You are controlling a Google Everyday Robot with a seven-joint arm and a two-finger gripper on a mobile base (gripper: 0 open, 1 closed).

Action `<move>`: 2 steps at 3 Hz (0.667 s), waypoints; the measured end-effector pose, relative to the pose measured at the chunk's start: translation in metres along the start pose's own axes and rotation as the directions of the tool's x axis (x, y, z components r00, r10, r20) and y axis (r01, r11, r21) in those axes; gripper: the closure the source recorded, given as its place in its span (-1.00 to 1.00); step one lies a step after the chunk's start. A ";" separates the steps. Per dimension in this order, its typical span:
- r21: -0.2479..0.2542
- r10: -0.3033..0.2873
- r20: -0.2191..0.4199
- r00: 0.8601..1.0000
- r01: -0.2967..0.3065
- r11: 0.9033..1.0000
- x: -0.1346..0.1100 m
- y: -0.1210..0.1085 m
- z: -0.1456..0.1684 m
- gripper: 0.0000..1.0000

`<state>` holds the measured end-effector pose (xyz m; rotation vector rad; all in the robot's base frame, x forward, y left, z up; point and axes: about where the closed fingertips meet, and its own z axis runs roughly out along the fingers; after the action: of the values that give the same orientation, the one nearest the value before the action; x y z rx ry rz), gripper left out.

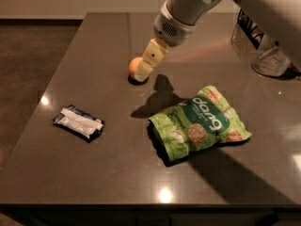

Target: Pick orange

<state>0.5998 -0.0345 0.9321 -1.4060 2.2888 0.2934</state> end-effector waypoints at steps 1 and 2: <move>-0.010 0.012 0.001 1.000 -0.012 1.000 -0.018 -0.006 0.030 -1.00; -0.008 0.013 -0.010 1.000 -0.013 1.000 -0.030 -0.015 0.053 -1.00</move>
Offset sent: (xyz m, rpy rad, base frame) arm 0.0596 0.0511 -0.0457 -0.0123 0.0143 -0.0173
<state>0.6382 0.0030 0.8999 -1.3994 2.3081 0.3008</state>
